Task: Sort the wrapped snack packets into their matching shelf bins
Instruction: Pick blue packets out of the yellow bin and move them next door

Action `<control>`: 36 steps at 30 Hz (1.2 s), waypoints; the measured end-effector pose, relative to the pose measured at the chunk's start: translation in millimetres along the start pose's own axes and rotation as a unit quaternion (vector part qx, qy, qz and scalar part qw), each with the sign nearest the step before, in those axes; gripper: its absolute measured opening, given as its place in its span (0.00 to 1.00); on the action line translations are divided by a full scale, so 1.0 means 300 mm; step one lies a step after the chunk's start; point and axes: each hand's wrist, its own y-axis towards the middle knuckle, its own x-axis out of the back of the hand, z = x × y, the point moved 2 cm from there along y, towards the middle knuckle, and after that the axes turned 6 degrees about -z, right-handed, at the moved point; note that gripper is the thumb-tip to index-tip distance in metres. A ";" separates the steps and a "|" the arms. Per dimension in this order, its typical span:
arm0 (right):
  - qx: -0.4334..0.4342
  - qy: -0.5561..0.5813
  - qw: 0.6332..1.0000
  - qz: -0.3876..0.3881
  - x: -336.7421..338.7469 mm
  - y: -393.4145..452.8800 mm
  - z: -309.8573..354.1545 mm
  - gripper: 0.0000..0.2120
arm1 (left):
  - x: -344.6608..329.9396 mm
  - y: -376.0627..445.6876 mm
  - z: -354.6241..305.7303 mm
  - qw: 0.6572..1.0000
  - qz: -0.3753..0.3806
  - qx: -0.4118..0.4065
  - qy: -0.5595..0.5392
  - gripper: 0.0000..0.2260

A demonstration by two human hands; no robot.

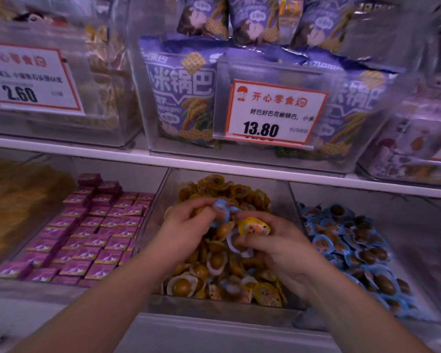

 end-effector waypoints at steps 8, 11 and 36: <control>0.050 -0.088 0.988 -0.113 0.013 0.026 0.008 0.34 | 0.025 -0.023 0.013 0.997 -0.029 0.055 -0.045 0.14; 0.117 -0.188 0.967 -0.130 0.021 0.030 0.018 0.37 | 0.045 -0.014 0.022 0.999 -0.030 -0.002 0.022 0.07; 0.159 -0.369 0.916 -0.002 -0.092 0.045 -0.055 0.14 | 0.052 -0.019 0.059 0.983 -0.005 -0.086 0.164 0.04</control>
